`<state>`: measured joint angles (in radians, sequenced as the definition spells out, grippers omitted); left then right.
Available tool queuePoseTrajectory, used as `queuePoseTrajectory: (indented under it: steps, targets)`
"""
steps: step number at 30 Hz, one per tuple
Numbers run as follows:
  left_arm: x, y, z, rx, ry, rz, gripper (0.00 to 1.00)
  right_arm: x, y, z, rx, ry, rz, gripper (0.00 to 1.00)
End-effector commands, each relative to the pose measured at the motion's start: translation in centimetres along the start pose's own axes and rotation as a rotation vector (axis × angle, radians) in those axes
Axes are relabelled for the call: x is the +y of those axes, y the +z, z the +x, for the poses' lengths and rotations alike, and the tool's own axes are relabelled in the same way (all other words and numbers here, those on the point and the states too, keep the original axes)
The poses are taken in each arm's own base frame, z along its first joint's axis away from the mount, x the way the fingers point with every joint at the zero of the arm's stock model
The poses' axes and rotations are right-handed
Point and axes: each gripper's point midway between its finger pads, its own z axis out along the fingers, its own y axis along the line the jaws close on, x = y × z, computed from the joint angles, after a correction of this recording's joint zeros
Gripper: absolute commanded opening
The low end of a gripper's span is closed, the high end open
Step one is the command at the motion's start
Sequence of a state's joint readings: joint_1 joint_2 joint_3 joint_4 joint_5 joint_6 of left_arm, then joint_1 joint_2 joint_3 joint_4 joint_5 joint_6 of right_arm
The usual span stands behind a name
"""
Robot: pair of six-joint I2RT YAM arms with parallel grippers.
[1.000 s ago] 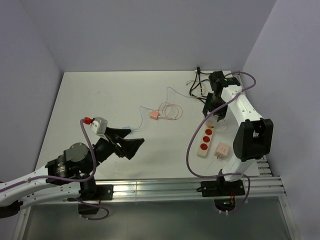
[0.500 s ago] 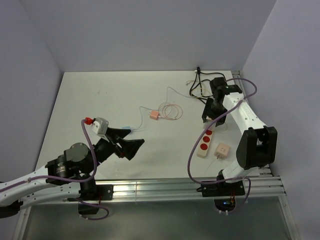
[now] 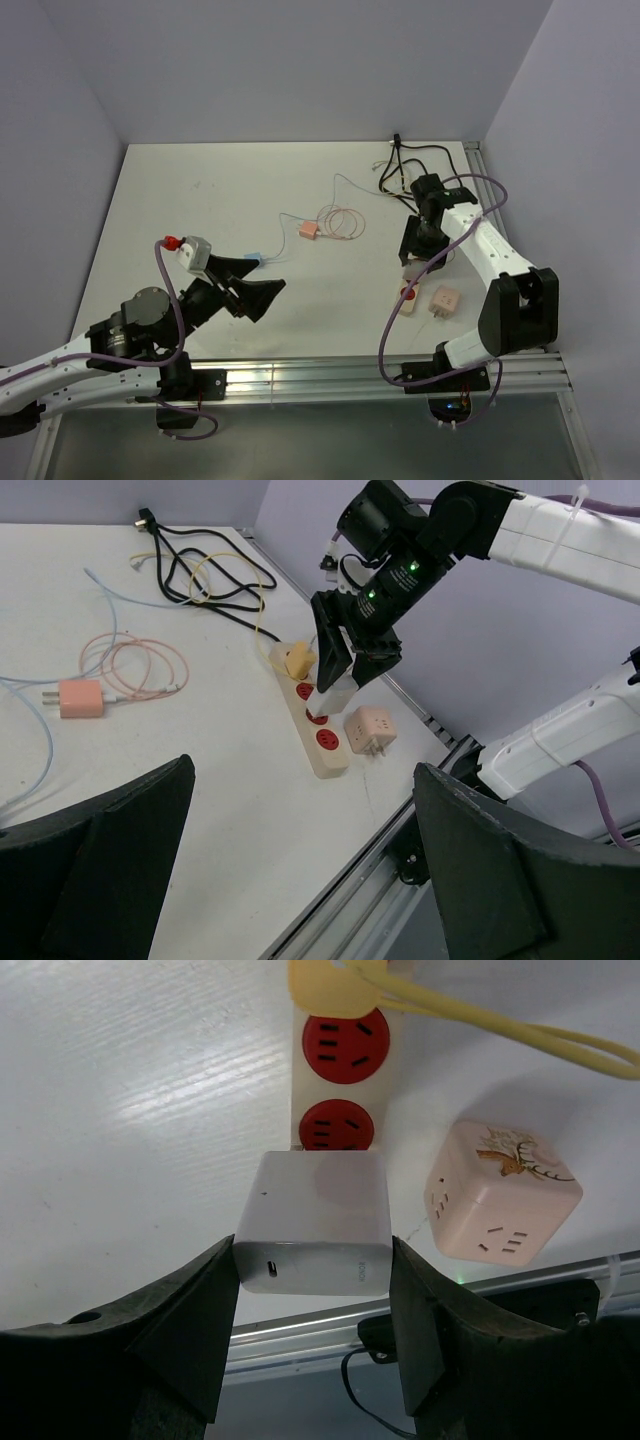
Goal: Insert the plug
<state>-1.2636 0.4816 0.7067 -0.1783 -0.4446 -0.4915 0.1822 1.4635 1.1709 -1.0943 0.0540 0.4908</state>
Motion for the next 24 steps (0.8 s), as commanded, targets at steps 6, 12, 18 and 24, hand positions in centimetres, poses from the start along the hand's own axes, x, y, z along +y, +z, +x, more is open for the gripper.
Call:
queuePoseTrajectory:
  steps: [6,12,18,24]
  targets:
    - [-0.9,0.2,-0.6,-0.001,0.001,0.033,0.96,-1.3,-0.4,-0.2,-0.045,0.041,-0.001,0.0]
    - [-0.8,-0.1,-0.6,-0.009,-0.001,0.034,0.96,-1.5,0.1,-0.8,-0.05,0.055,-0.004,0.0]
    - [-0.8,0.0,-0.6,-0.005,0.003,0.032,0.96,-1.6,0.7,-0.9,-0.043,0.056,0.006,0.0]
    - [-0.9,0.0,-0.6,-0.003,0.001,0.037,0.96,-1.6,1.3,-0.5,-0.018,0.061,0.008,0.0]
